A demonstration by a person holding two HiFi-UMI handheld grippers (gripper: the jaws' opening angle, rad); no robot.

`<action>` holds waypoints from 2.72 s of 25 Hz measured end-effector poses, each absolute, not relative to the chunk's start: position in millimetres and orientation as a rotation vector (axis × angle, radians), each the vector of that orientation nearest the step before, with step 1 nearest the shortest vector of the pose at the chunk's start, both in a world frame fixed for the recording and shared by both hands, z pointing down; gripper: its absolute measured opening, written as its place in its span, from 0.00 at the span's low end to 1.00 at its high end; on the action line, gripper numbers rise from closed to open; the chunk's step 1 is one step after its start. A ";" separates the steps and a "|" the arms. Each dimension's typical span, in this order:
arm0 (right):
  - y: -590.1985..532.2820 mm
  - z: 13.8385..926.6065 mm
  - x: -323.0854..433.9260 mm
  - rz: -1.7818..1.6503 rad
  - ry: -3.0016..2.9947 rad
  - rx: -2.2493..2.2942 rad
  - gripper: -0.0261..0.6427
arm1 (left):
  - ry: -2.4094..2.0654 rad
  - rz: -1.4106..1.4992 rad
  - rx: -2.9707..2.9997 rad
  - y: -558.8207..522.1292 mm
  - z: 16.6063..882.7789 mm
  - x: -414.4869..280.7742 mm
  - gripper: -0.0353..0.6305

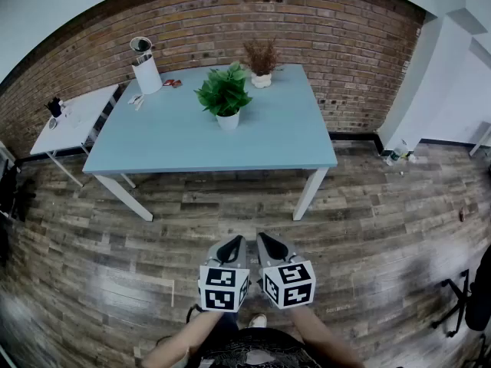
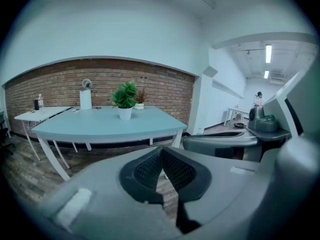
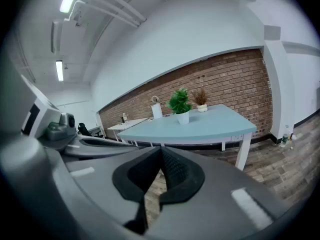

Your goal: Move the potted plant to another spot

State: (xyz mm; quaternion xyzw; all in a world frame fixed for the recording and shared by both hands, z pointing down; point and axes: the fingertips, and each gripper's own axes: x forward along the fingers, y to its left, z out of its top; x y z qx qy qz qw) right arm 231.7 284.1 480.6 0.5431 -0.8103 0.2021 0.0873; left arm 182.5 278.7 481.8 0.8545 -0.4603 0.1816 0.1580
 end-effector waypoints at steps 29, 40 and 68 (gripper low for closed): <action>160.0 496.9 195.9 0.652 -2.337 1.612 0.05 | -1.264 0.501 2.420 152.2 491.9 149.5 0.05; 94.5 490.9 167.8 0.628 -2.280 1.628 0.05 | -1.205 0.471 2.438 84.6 485.7 124.9 0.05; 6.6 498.3 148.8 0.602 -2.205 1.714 0.10 | -1.147 0.471 2.467 -4.3 496.6 94.4 0.05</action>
